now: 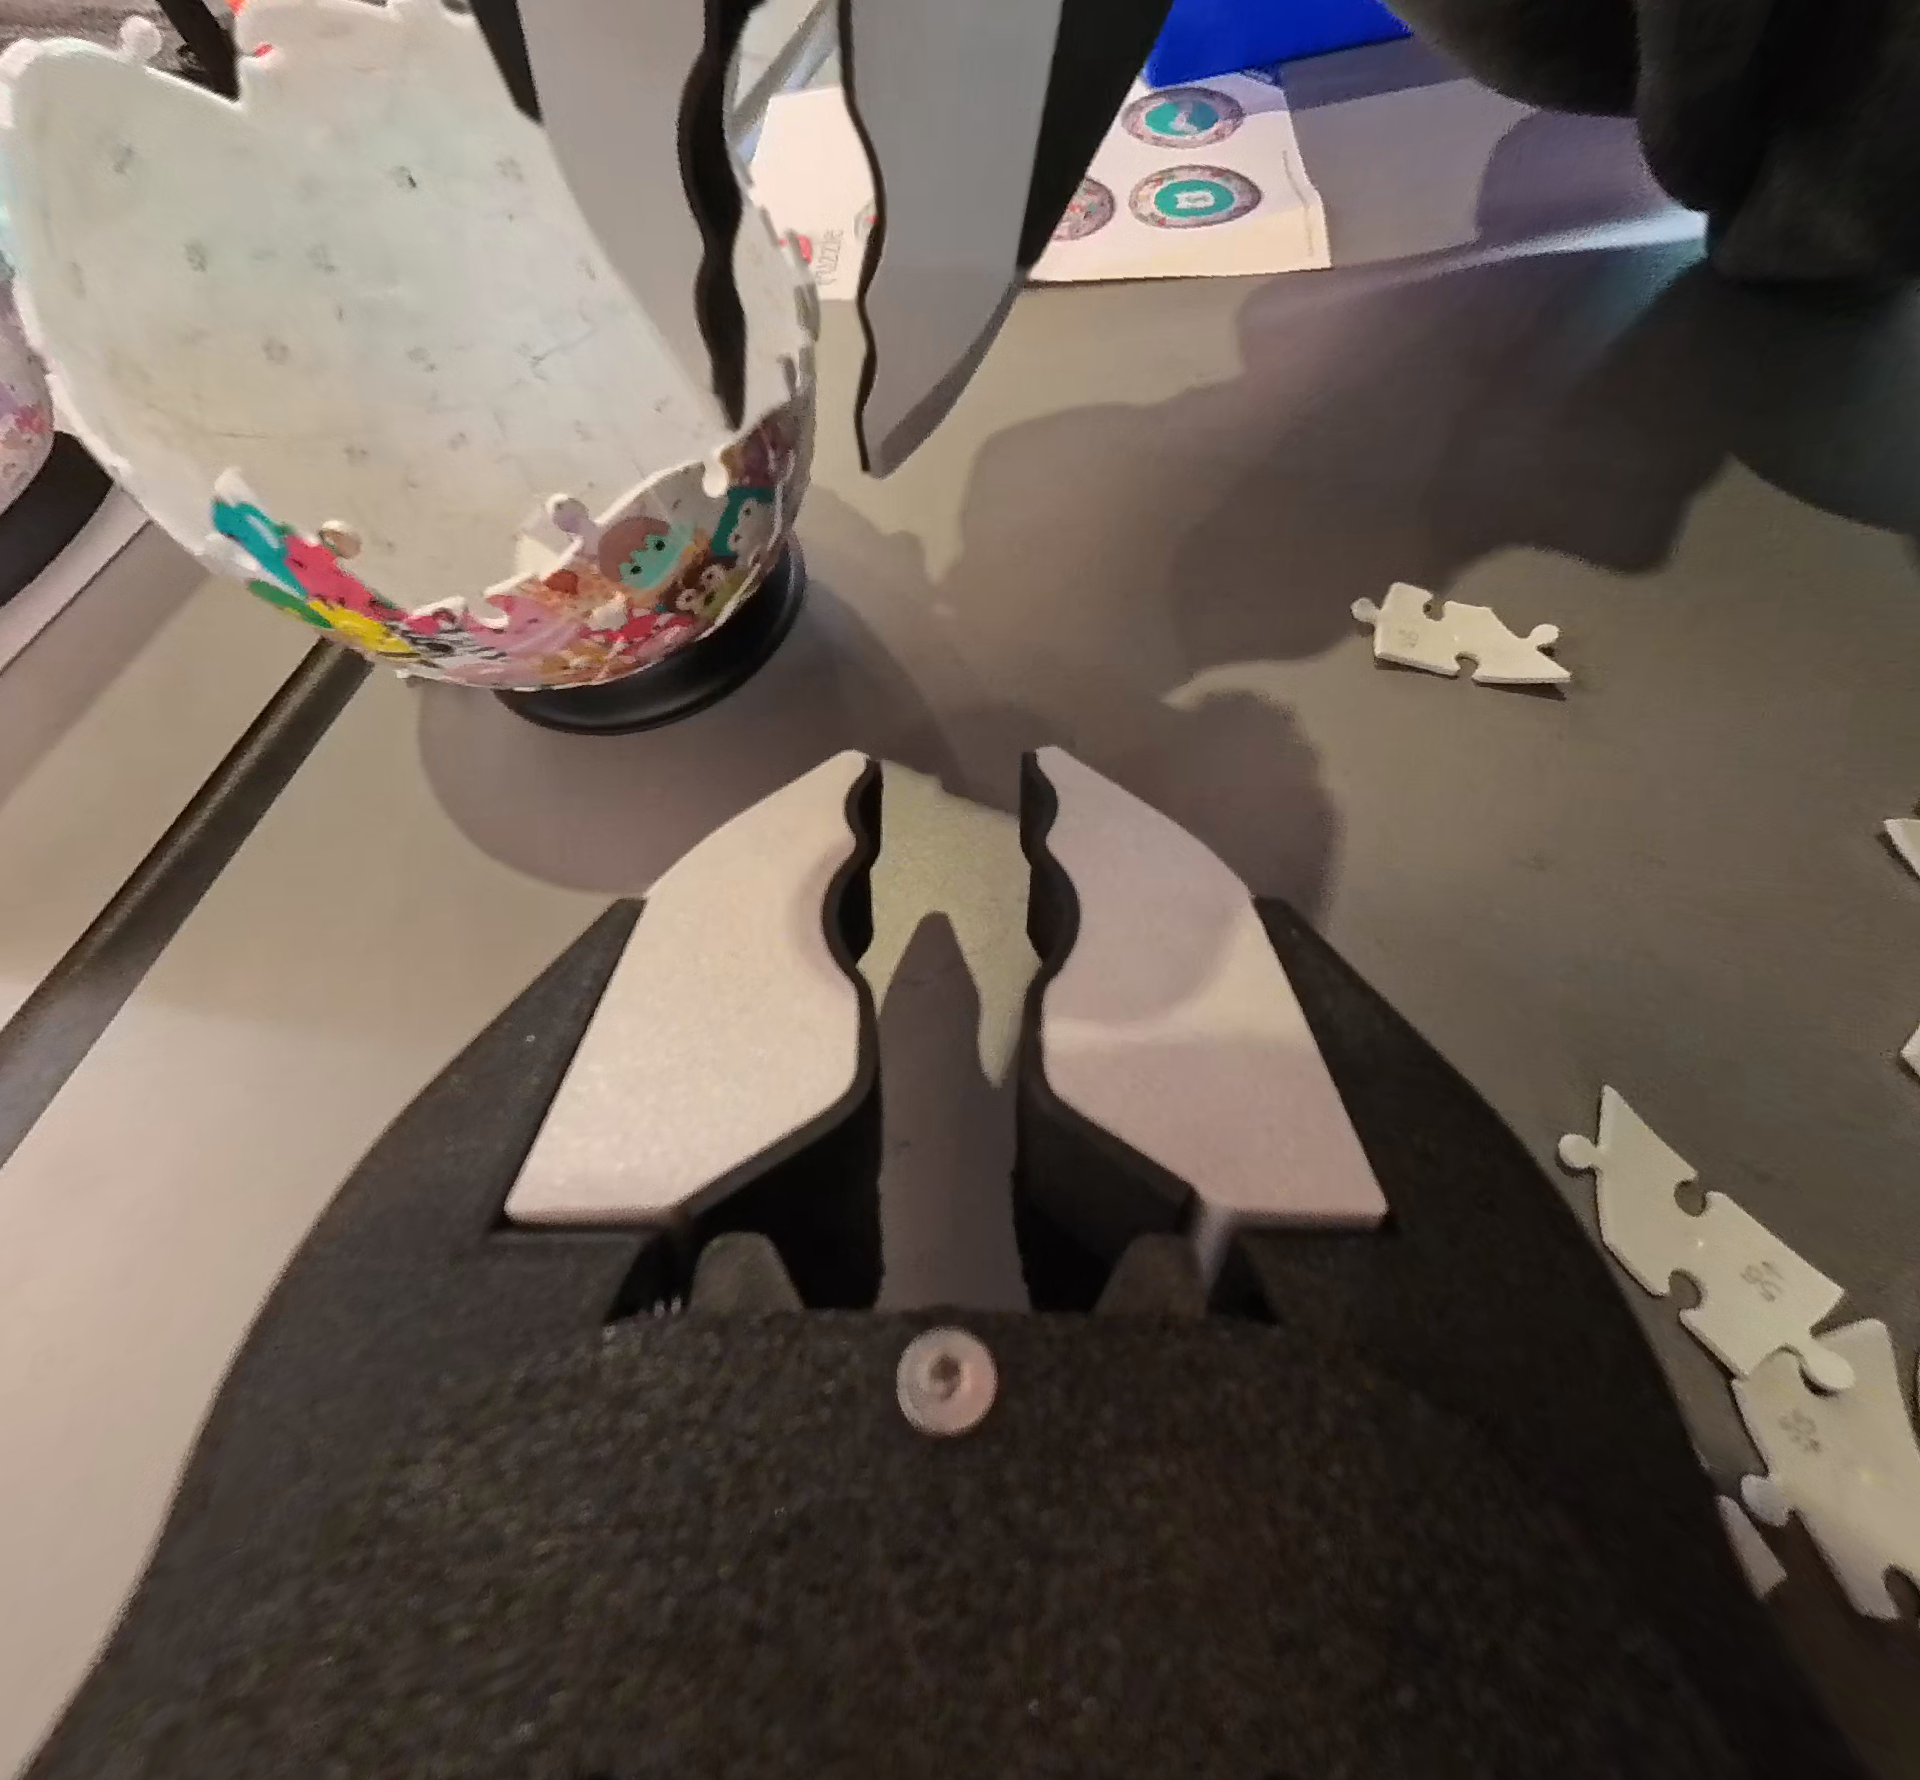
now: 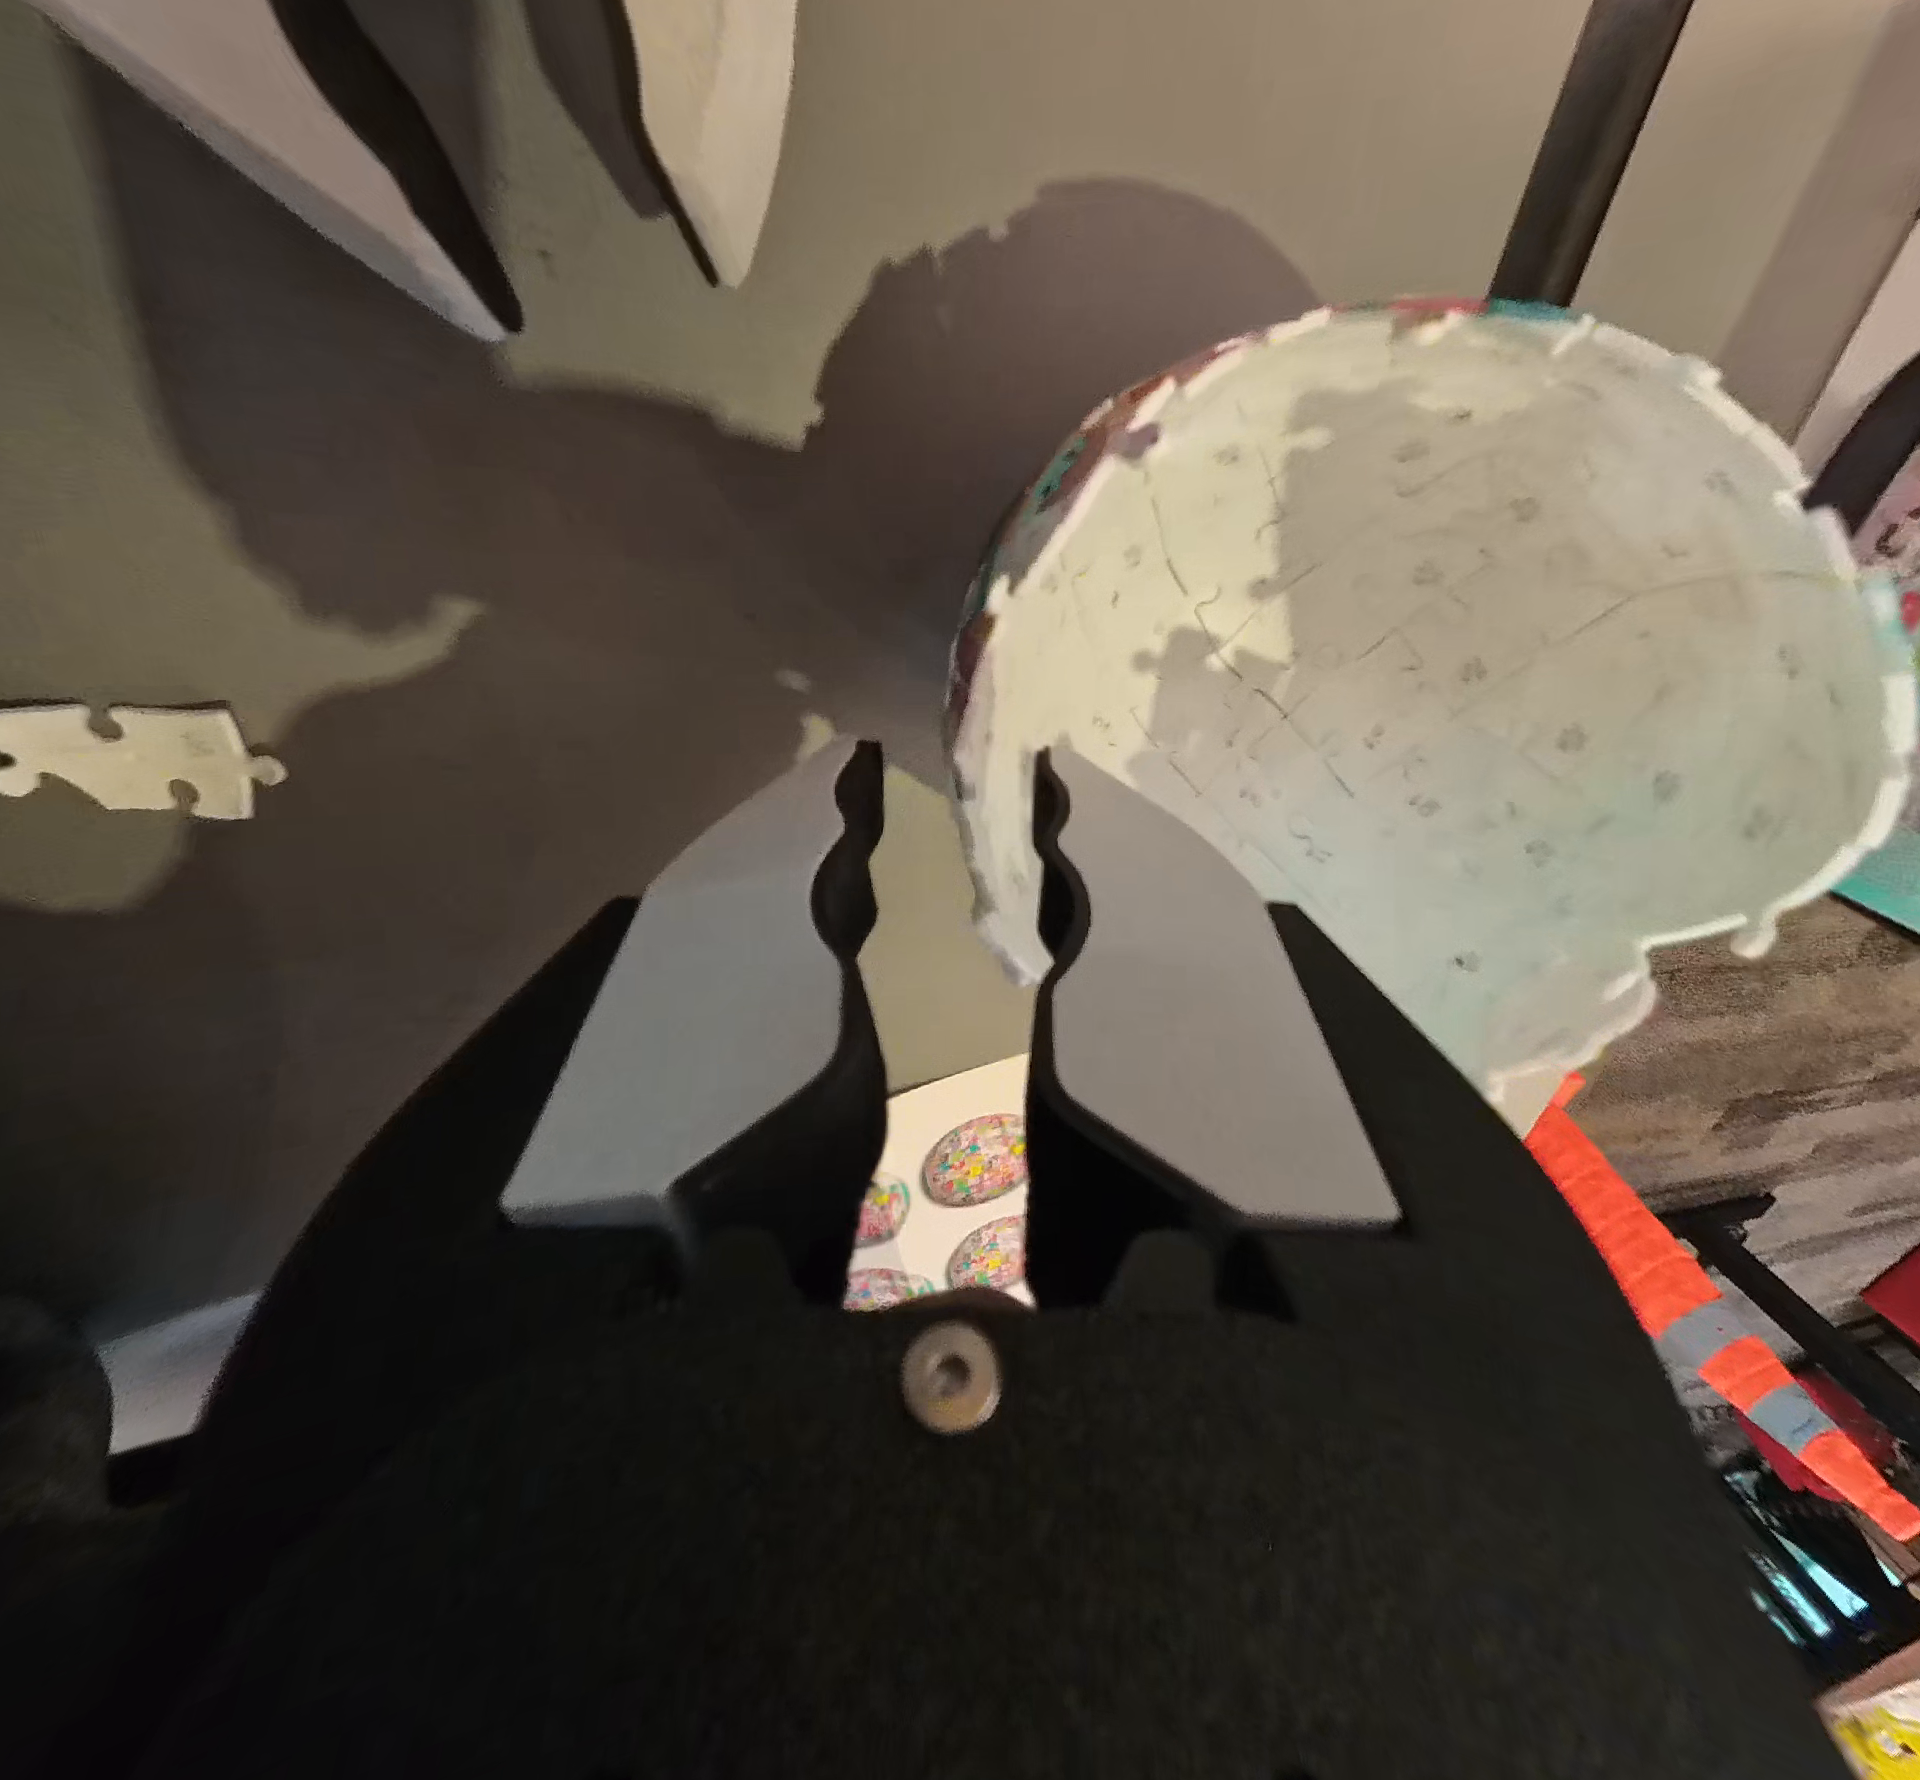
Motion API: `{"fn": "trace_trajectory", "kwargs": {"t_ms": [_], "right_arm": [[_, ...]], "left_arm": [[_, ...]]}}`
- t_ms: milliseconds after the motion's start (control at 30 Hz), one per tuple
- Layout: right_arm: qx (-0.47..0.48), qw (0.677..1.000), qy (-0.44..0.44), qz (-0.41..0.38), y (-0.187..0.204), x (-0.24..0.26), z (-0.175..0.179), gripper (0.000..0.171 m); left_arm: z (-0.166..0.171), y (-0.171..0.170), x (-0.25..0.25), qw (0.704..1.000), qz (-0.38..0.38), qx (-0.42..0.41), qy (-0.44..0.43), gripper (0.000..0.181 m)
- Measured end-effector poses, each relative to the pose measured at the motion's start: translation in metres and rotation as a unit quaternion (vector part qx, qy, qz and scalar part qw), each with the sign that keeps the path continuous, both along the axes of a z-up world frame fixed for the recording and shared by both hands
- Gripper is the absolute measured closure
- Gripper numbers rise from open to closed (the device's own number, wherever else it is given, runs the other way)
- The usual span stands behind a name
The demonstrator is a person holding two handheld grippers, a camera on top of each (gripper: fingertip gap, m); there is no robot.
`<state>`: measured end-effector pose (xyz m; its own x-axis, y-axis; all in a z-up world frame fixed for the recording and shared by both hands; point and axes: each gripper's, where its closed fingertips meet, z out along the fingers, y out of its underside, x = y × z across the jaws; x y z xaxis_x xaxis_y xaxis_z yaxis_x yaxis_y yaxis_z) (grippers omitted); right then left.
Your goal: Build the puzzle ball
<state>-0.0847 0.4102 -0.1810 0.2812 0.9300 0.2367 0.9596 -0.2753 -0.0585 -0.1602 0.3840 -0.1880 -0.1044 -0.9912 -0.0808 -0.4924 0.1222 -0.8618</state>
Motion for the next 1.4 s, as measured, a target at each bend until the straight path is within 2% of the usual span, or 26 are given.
{"fn": "trace_trajectory", "kwargs": {"t_ms": [100, 200, 267, 367, 400, 467, 500, 533, 600, 667, 733, 800, 867, 933, 1067, 1167, 1267, 1333, 1400], "right_arm": [[0.032, 0.999, 0.027, -0.011, 0.001, -0.001, 0.009, 0.136], [0.098, 0.99, 0.093, -0.035, -0.001, 0.0, 0.028, 0.135], [0.157, 0.973, 0.156, -0.064, -0.005, 0.005, 0.045, 0.139], [0.262, 0.926, 0.243, -0.124, -0.008, 0.022, 0.07, 0.142], [0.293, 0.901, 0.286, -0.141, -0.009, 0.027, 0.077, 0.138], [0.337, 0.853, 0.359, -0.172, -0.012, 0.034, 0.084, 0.12], [0.341, 0.836, 0.385, -0.193, -0.012, 0.038, 0.083, 0.123], [0.335, 0.823, 0.404, -0.217, -0.013, 0.042, 0.08, 0.118], [0.319, 0.802, 0.429, -0.265, -0.009, 0.05, 0.069, 0.096], [0.296, 0.793, 0.436, -0.306, -0.004, 0.058, 0.055, 0.091], [0.272, 0.779, 0.461, -0.327, 0.006, 0.061, 0.043, 0.084], [0.243, 0.789, 0.465, -0.32, 0.012, 0.059, 0.03, 0.078], [0.239, 0.811, 0.459, -0.274, 0.01, 0.056, 0.025, 0.078], [0.238, 0.853, 0.423, -0.191, -0.001, 0.052, 0.02, 0.076], [0.226, 0.913, 0.318, -0.121, -0.013, 0.057, 0.011, 0.082], [0.227, 0.917, 0.305, -0.119, -0.008, 0.059, 0.009, 0.081], [0.207, 0.923, 0.301, -0.125, -0.001, 0.063, -0.003, 0.084], [0.173, 0.936, 0.277, -0.129, -0.002, 0.069, -0.017, 0.083], [0.157, 0.936, 0.286, -0.132, 0.001, 0.067, -0.021, 0.087]], "left_arm": [[0.0, 0.001, 0.0, 1.0, 0.001, -0.006, 0.0, 0.156], [0.003, 0.004, 0.0, 1.0, 0.006, -0.021, -0.007, 0.156], [0.008, 0.009, 0.0, 0.999, 0.015, -0.025, -0.022, 0.156], [0.016, 0.019, 0.0, 0.998, 0.036, -0.03, -0.048, 0.156], [0.018, 0.022, 0.0, 0.997, 0.043, -0.035, -0.056, 0.156], [0.024, 0.028, -0.001, 0.994, 0.056, -0.053, -0.073, 0.153], [0.027, 0.032, -0.002, 0.992, 0.063, -0.065, -0.084, 0.151], [0.032, 0.036, -0.003, 0.989, 0.07, -0.08, -0.099, 0.149], [0.042, 0.048, -0.003, 0.98, 0.089, -0.119, -0.134, 0.141], [0.052, 0.06, 0.0, 0.962, 0.1, -0.183, -0.173, 0.12], [0.059, 0.07, 0.008, 0.938, 0.093, -0.264, -0.203, 0.113], [0.061, 0.078, 0.017, 0.92, 0.069, -0.32, -0.213, 0.101], [0.063, 0.087, 0.02, 0.92, 0.053, -0.324, -0.214, 0.1], [0.066, 0.097, 0.017, 0.929, 0.047, -0.294, -0.222, 0.096], [0.063, 0.1, 0.007, 0.964, 0.04, -0.18, -0.192, 0.099], [0.044, 0.091, 0.002, 0.987, 0.021, -0.122, -0.099, 0.097], [0.004, 0.093, -0.003, 0.998, 0.034, -0.036, 0.041, 0.089], [-0.009, 0.095, -0.003, 0.996, 0.041, -0.003, 0.073, 0.095], [-0.011, 0.089, 0.003, 0.998, 0.025, -0.015, 0.064, 0.1]]}}
